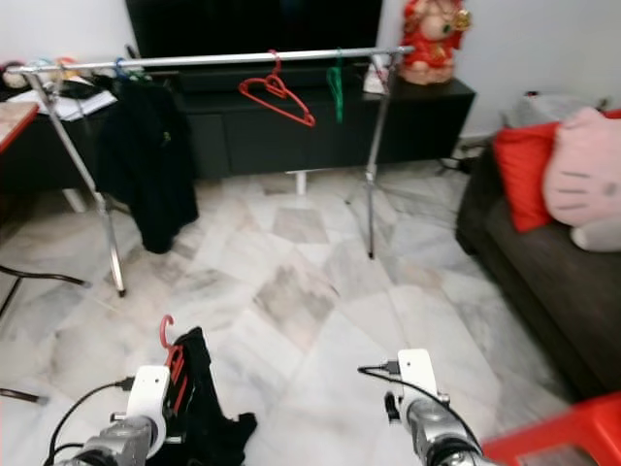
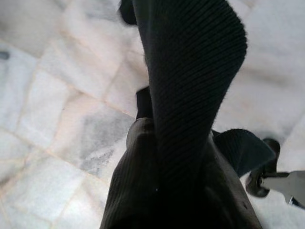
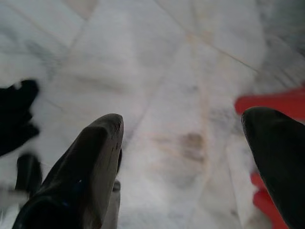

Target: Hang hanger

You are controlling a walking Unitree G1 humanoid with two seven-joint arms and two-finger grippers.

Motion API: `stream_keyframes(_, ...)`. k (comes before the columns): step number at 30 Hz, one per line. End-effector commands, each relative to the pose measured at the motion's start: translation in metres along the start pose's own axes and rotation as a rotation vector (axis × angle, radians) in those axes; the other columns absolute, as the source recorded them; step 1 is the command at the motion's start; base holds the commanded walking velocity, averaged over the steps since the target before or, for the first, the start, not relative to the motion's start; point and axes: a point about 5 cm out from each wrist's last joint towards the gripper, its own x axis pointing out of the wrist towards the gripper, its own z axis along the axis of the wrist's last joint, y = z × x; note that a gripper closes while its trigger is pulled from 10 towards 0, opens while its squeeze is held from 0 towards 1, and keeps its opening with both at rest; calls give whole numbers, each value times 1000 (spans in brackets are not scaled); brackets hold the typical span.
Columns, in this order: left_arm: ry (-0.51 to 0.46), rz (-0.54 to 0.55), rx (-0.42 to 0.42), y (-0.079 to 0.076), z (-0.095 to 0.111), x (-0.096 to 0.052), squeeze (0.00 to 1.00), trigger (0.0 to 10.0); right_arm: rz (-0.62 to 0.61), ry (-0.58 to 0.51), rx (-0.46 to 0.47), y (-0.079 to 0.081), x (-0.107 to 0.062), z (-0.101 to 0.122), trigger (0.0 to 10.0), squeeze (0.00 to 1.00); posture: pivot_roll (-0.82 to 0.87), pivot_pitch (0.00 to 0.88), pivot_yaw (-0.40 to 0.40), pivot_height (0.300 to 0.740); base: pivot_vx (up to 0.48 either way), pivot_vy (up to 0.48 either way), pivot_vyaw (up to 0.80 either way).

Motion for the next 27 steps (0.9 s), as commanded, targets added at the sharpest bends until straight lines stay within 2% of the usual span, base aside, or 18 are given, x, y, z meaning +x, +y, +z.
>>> stream_keyframes(1, -11, 10, 24, 4, 3, 0, 0, 10000, 6, 9, 0, 3, 0, -1, 10000, 0, -20, 0, -50, 740, -352, 0, 0)
stream_keyframes(17, -10, 15, 27, 5, 2, 0, 0, 10000, 7, 9, 1, 3, 0, -1, 10000, 0, -18, 0, -49, 740, -343, 0, 0)
stream_keyframes(27, -18, 21, 25, 6, 0, 0, 0, 10000, 7, 8, -3, 3, 0, -1, 10000, 0, -19, 0, -49, 740, 0, 0, 0)
